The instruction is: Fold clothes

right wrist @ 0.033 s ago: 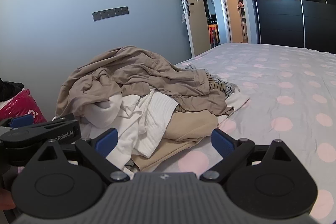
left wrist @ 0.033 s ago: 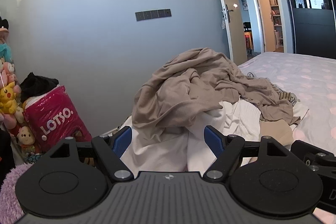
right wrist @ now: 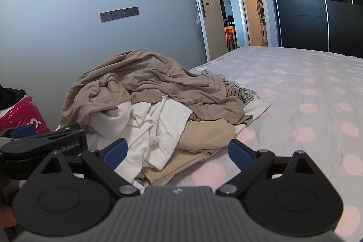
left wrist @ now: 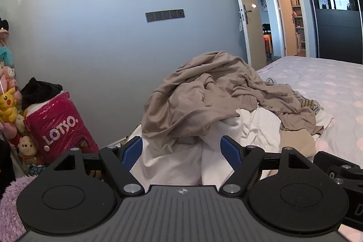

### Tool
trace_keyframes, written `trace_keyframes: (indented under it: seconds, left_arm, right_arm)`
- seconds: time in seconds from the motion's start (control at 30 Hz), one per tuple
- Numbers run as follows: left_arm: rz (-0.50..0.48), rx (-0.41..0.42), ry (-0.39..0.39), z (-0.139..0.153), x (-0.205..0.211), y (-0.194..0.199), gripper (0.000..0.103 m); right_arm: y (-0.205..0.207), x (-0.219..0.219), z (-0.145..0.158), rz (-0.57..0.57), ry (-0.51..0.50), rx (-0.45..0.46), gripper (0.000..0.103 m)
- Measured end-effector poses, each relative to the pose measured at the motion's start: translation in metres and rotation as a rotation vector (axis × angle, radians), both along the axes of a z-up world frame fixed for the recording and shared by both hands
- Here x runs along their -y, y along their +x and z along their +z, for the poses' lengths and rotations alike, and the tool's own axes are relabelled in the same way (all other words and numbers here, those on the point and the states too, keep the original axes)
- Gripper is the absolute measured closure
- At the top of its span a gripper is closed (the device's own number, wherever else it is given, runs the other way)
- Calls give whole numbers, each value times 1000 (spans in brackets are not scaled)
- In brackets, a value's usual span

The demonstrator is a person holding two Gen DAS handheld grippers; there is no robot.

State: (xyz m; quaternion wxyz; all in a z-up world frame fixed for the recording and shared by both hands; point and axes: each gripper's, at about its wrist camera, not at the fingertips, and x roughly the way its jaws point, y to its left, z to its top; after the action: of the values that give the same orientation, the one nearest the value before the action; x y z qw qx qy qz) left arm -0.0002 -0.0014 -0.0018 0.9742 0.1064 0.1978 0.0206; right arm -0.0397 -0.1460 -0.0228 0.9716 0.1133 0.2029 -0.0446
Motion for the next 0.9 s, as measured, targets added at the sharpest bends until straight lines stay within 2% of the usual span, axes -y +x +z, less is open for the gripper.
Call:
trace_keyframes:
  seconds: [0.13, 0.9]
  left_arm:
    - [-5, 1, 22, -4, 3, 0, 28]
    - [-5, -32, 6, -7, 3, 2, 28]
  right_arm:
    - [1, 1, 0, 1, 0, -5, 7]
    - [3, 0, -8, -10, -7, -23, 6]
